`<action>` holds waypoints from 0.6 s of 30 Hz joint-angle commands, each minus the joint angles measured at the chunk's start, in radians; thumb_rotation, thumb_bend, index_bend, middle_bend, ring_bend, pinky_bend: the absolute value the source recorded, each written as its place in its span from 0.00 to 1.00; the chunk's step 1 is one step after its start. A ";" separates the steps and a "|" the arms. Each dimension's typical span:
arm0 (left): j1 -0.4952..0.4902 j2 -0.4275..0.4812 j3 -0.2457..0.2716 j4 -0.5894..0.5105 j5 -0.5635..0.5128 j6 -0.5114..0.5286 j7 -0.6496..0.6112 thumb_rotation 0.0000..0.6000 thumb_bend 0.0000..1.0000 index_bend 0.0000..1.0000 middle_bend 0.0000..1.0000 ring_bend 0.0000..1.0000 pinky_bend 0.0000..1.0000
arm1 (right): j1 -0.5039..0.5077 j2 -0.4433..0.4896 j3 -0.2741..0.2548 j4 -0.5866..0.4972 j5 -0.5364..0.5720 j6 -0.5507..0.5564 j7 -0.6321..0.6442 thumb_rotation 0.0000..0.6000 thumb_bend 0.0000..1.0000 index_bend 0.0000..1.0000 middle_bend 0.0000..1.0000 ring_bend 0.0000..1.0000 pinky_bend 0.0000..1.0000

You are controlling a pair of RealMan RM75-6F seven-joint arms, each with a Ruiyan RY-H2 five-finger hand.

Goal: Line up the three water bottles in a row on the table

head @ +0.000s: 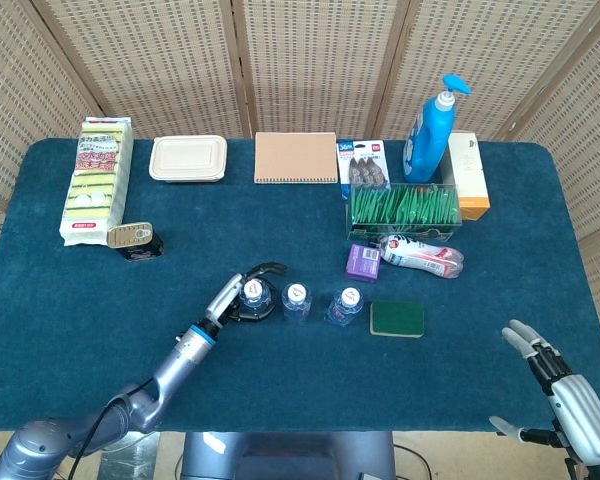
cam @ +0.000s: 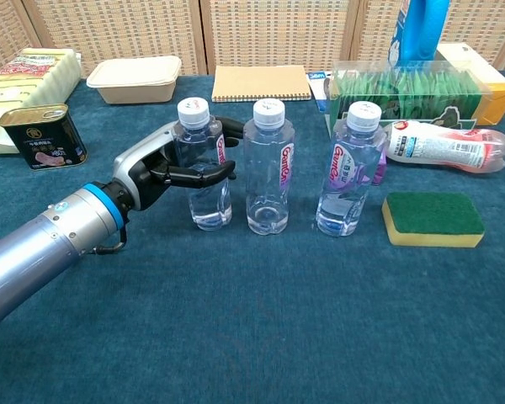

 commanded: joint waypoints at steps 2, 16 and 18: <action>-0.001 0.000 0.003 0.002 0.002 0.000 -0.009 1.00 0.34 0.16 0.15 0.08 0.27 | -0.001 0.000 0.000 -0.001 -0.002 0.001 -0.002 1.00 0.00 0.05 0.03 0.00 0.10; 0.028 0.068 0.037 -0.054 0.022 0.040 -0.010 1.00 0.19 0.00 0.00 0.00 0.14 | -0.003 0.004 -0.004 -0.004 -0.012 0.006 -0.003 1.00 0.00 0.05 0.03 0.00 0.10; 0.038 0.109 0.053 -0.100 0.035 0.051 -0.011 1.00 0.18 0.00 0.00 0.00 0.12 | -0.004 0.004 -0.006 -0.006 -0.017 0.008 -0.007 1.00 0.00 0.05 0.03 0.00 0.09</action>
